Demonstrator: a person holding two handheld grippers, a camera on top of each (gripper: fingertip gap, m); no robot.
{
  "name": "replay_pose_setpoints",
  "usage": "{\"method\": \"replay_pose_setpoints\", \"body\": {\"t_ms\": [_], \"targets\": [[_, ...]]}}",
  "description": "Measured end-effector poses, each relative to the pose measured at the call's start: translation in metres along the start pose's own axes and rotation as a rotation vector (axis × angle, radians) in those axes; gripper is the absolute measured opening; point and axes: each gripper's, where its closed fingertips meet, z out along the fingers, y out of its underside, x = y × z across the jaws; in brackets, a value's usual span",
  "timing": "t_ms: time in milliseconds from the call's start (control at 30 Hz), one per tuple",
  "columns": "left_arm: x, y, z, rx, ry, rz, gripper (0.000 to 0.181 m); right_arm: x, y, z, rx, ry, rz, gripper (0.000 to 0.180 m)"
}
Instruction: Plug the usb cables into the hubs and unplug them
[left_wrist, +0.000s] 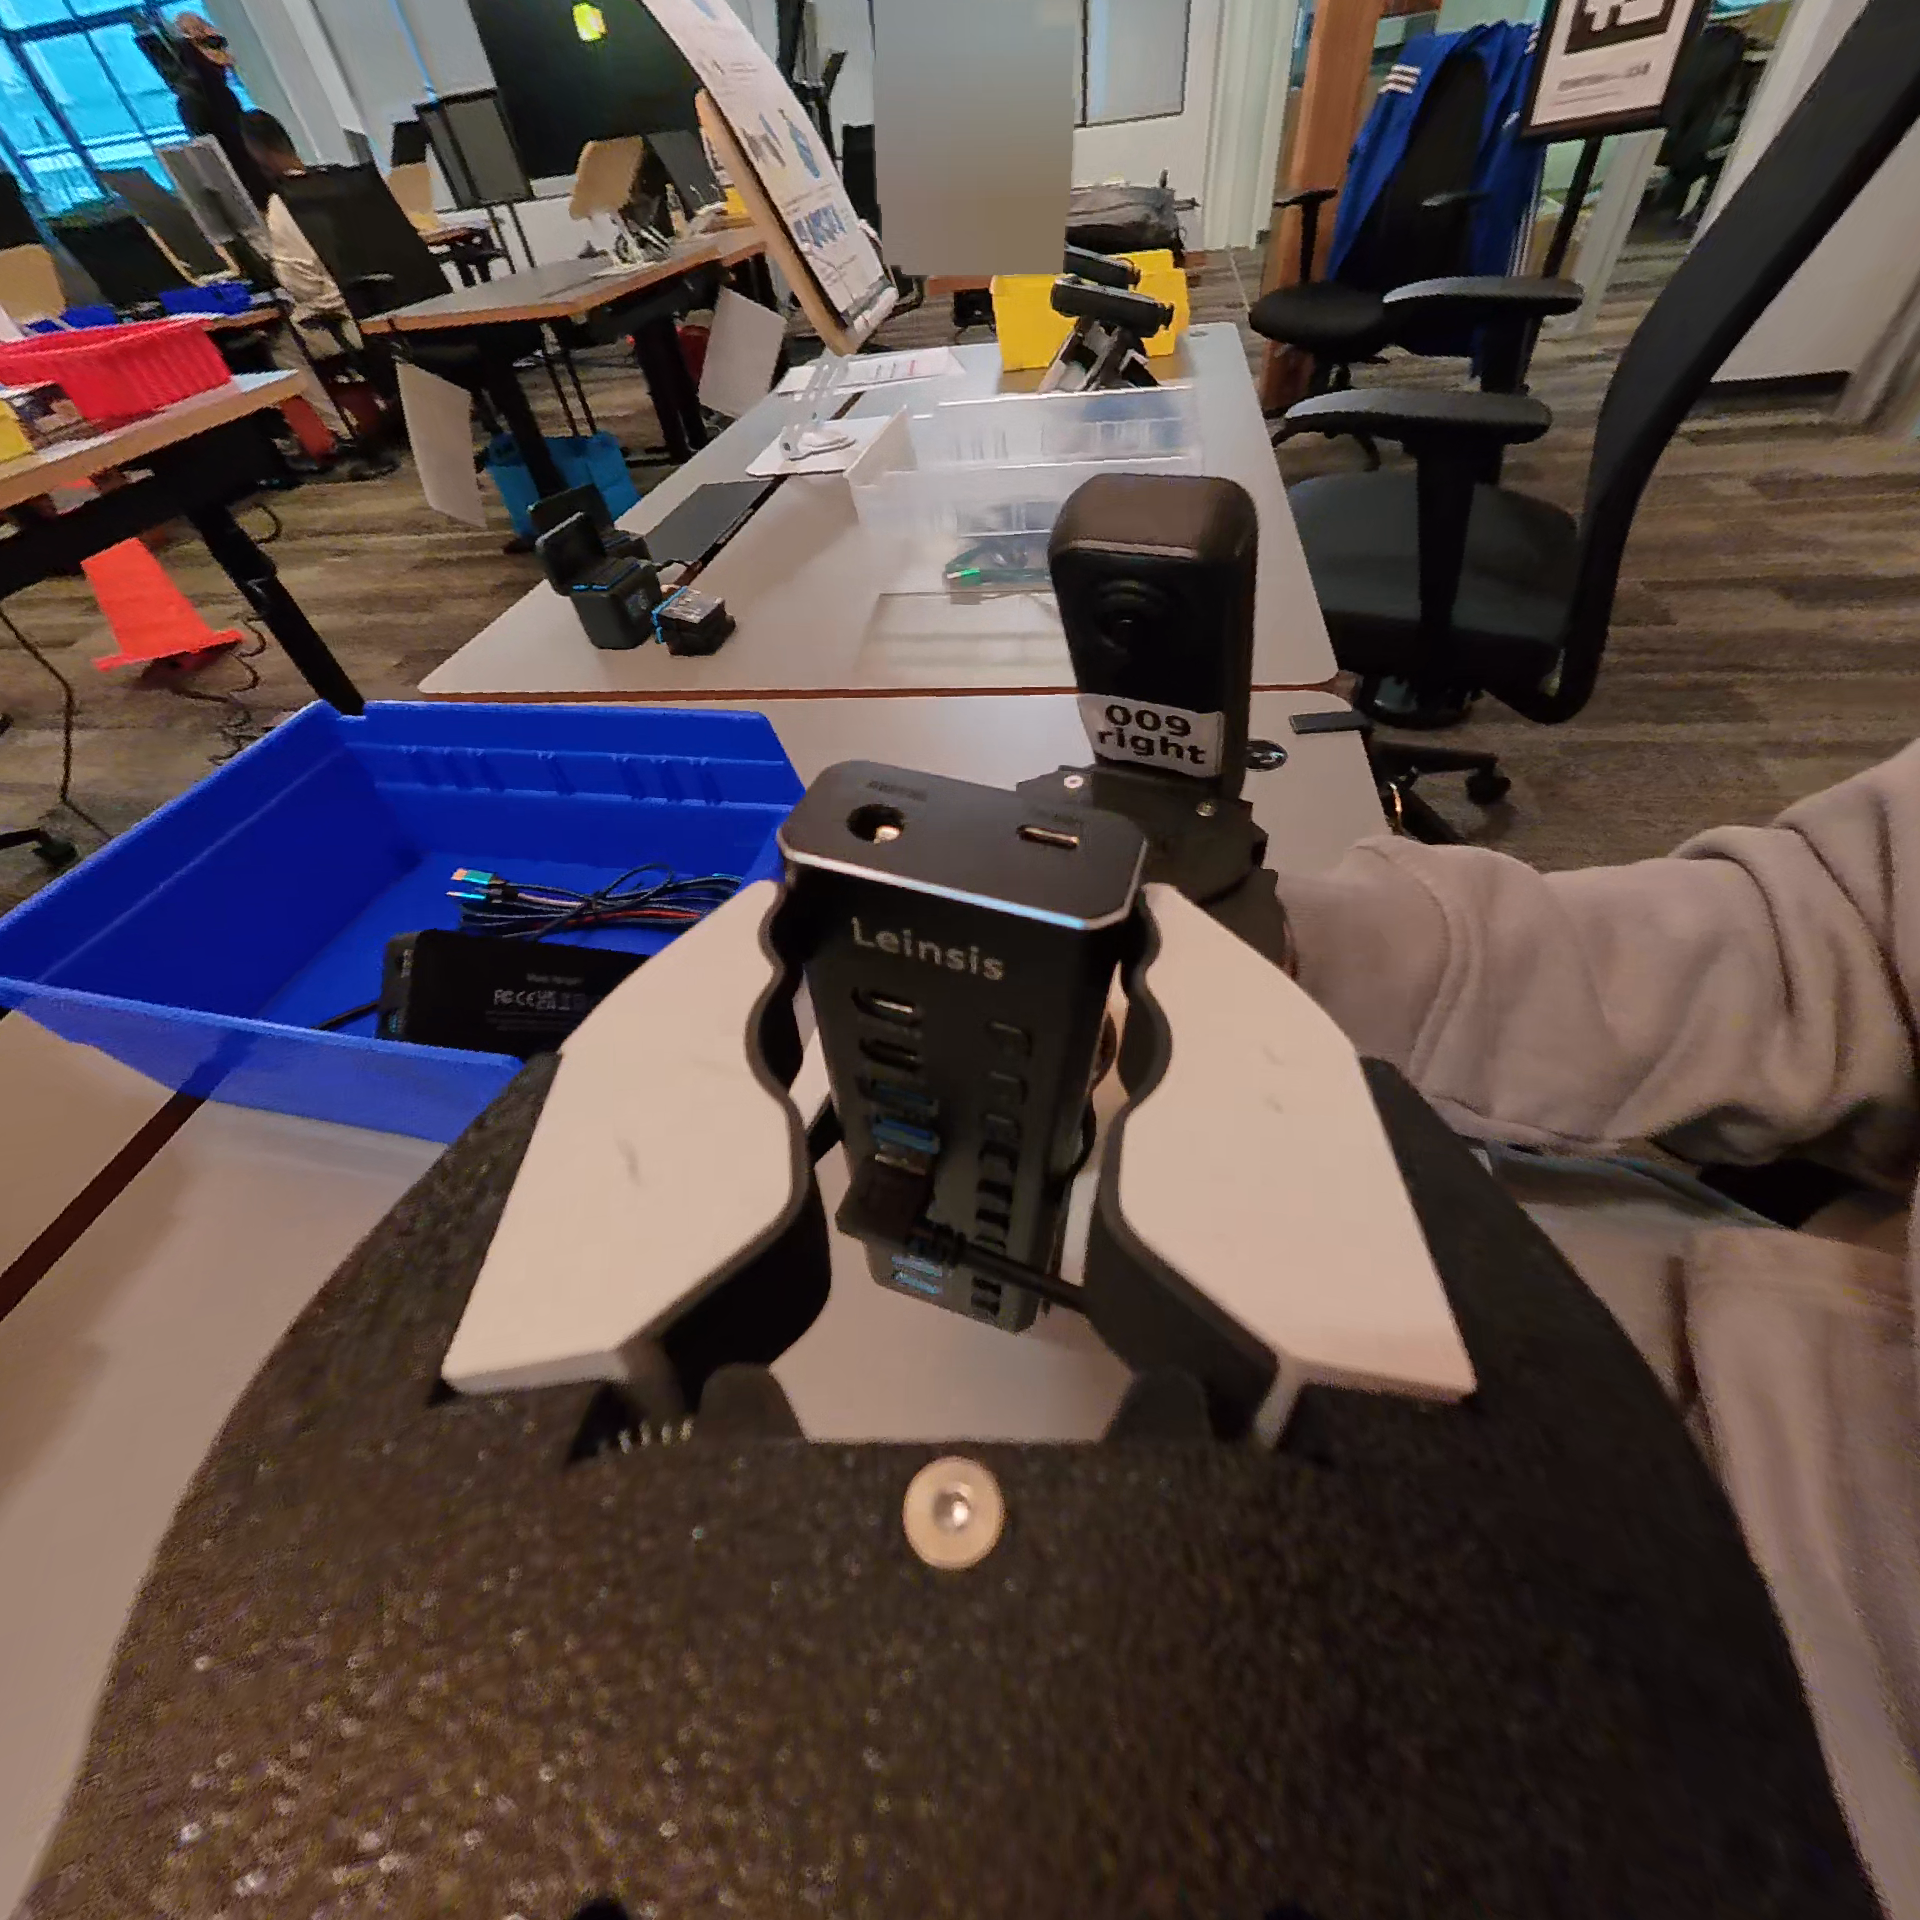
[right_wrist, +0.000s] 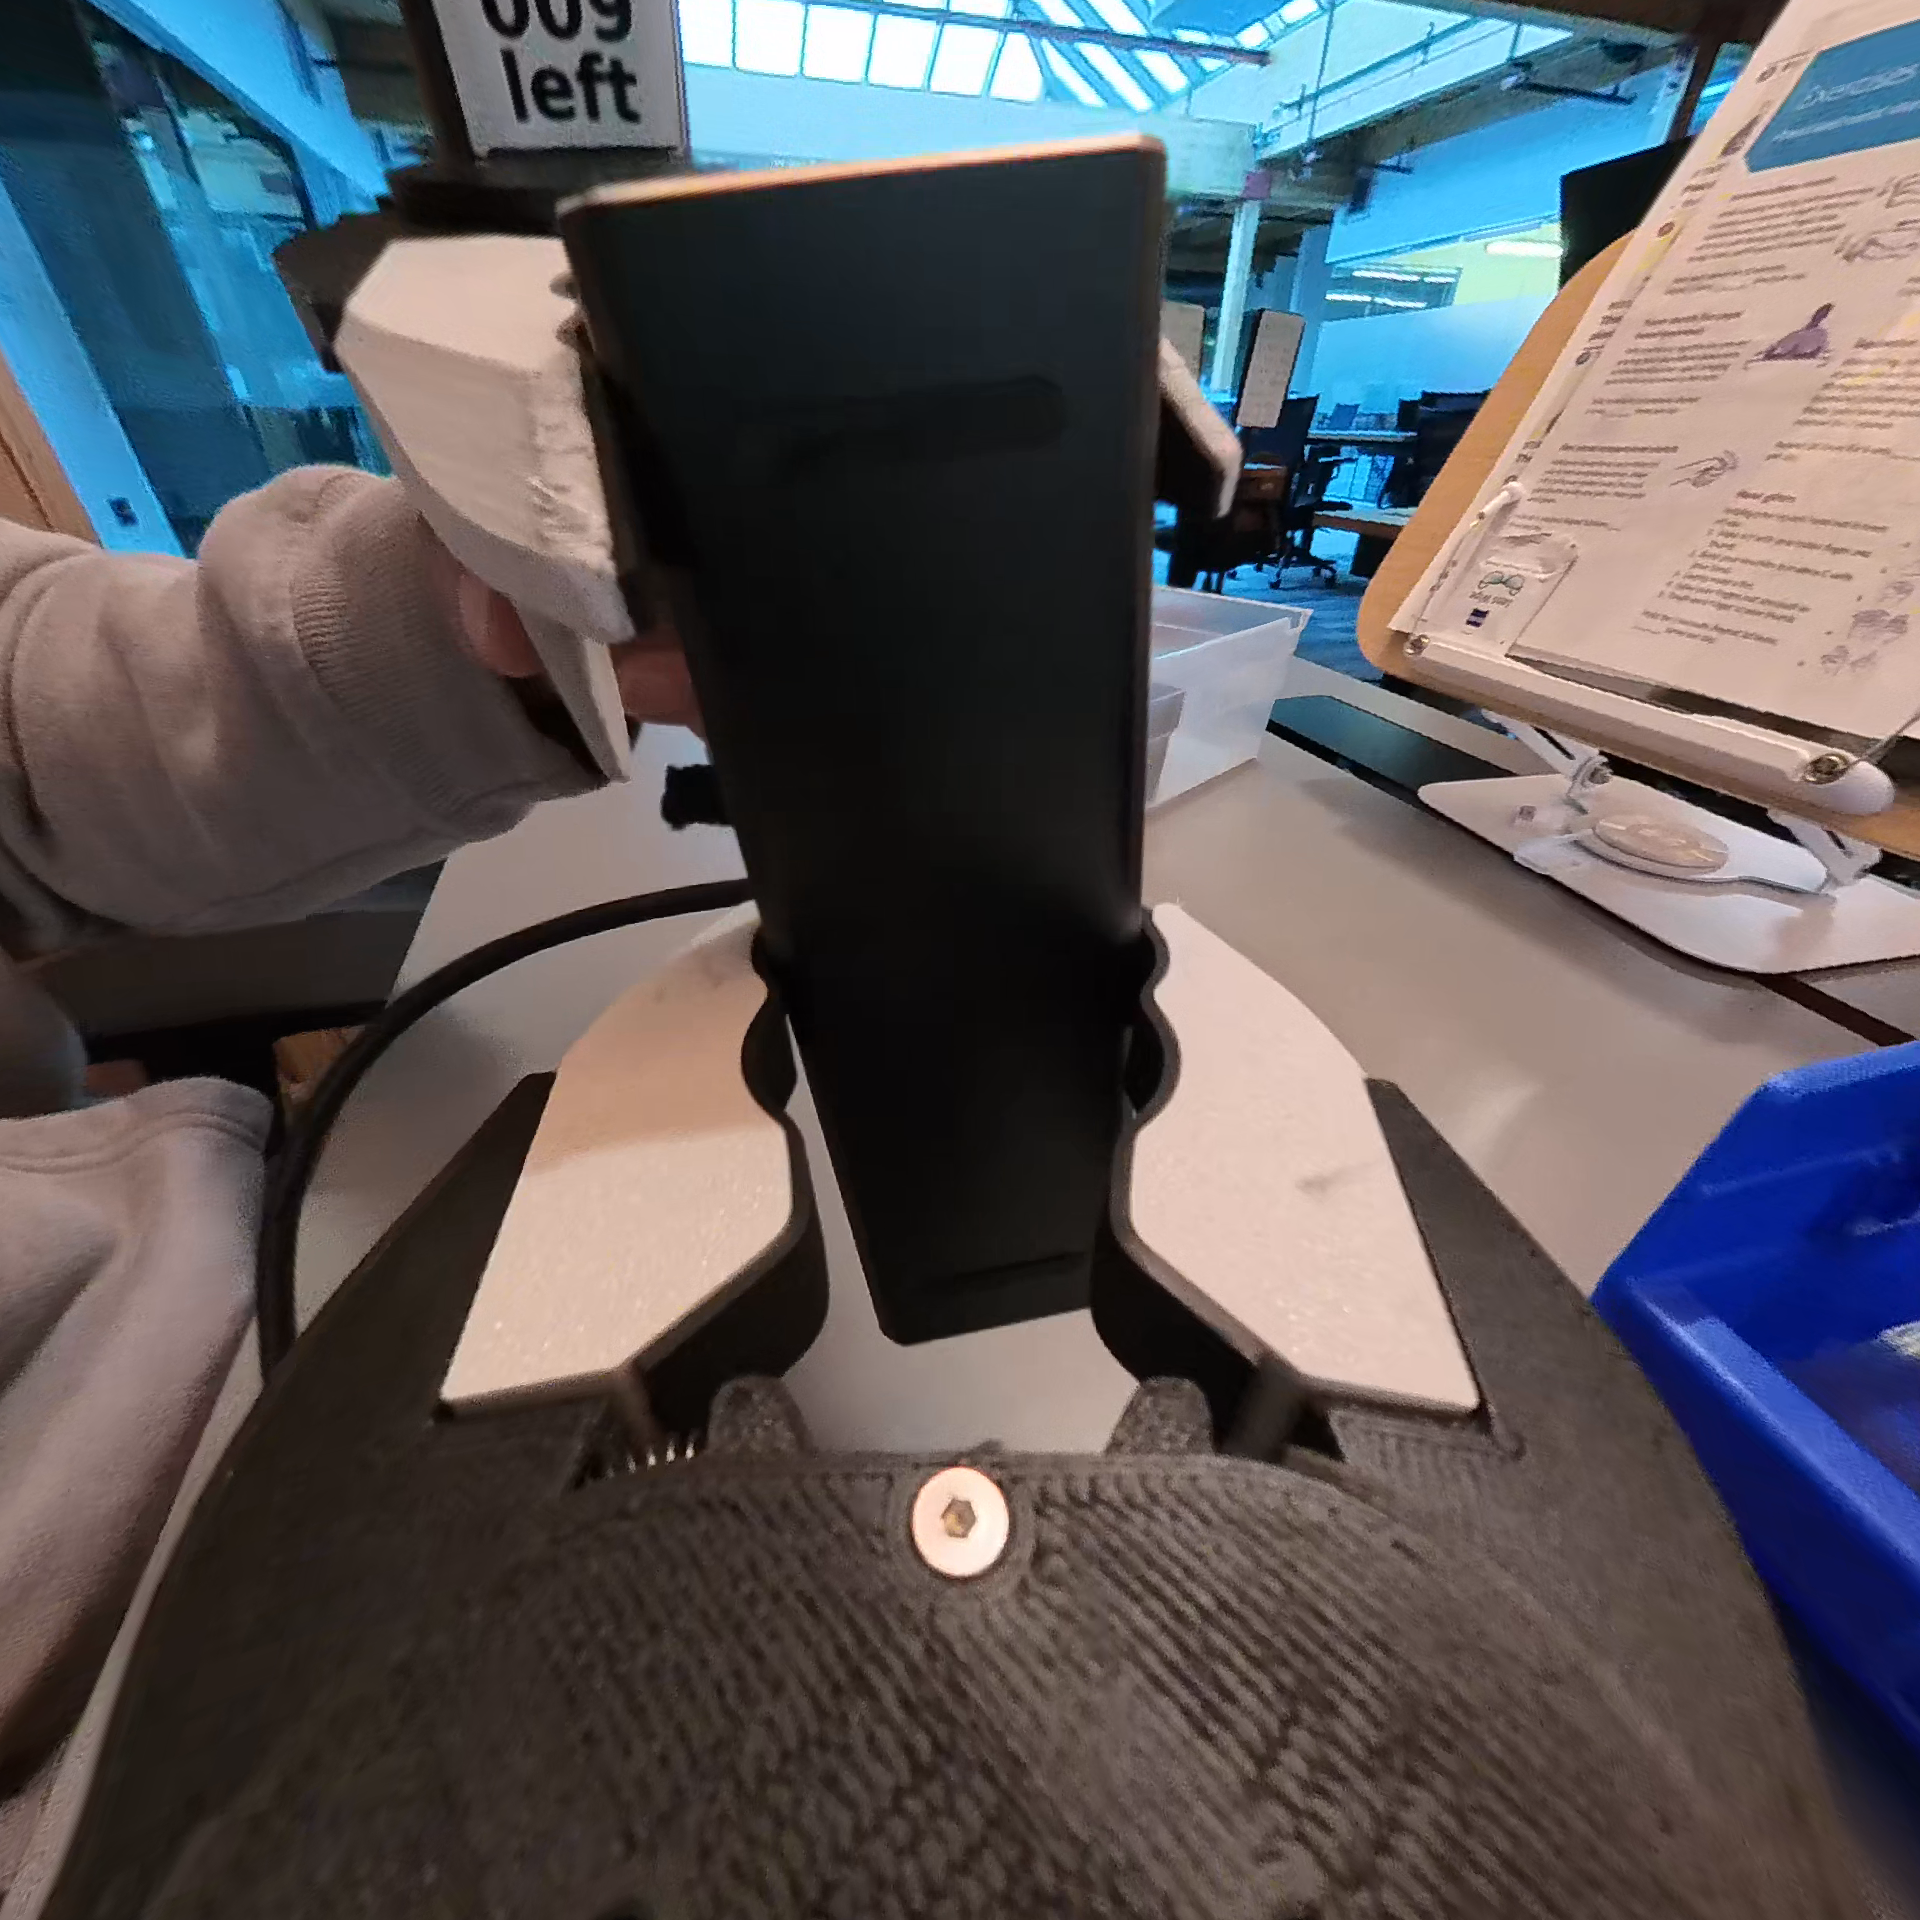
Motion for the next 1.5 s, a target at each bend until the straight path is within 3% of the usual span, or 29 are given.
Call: {"method": "replay_pose_setpoints", "body": {"t_ms": [233,333,400,467,600,700,867,967,1200,1500], "targets": [[-0.001,0.008,-0.002,-0.02,-0.074,-0.047,0.058,-0.004,0.01,-0.003,-0.008,-0.066,0.022,0.063],[-0.007,0.0,-0.021,0.026,-0.115,-0.055,0.067,0.003,0.01,-0.008,0.022,-0.058,0.072,0.063],[-0.025,-0.003,-0.05,0.034,-0.176,-0.1,0.067,0.012,0.008,-0.014,0.054,-0.021,0.102,0.063],[-0.065,0.008,-0.095,-0.017,-0.341,-0.158,0.062,0.022,0.008,-0.021,0.063,0.016,0.118,0.063],[-0.149,0.095,-0.21,-0.372,-0.719,-0.458,0.059,0.032,0.009,-0.026,0.079,0.061,0.128,0.063],[-0.192,0.155,-0.266,-0.435,-0.859,-0.771,0.059,0.035,0.012,-0.025,0.077,0.069,0.133,0.063],[-0.22,0.235,-0.268,-0.393,-0.853,-1.253,0.062,0.033,0.013,-0.021,0.057,0.054,0.109,0.063],[-0.223,0.267,-0.264,-0.432,-0.911,-1.408,0.063,0.033,0.009,-0.021,0.07,0.054,0.112,0.063],[-0.241,0.284,-0.261,-0.489,-1.084,-1.43,0.035,0.032,0.008,-0.024,0.097,0.031,0.137,0.062],[-0.243,0.293,-0.266,-0.749,-1.25,-1.259,0.03,0.023,0.001,-0.026,0.13,-0.026,0.135,0.062]]}}
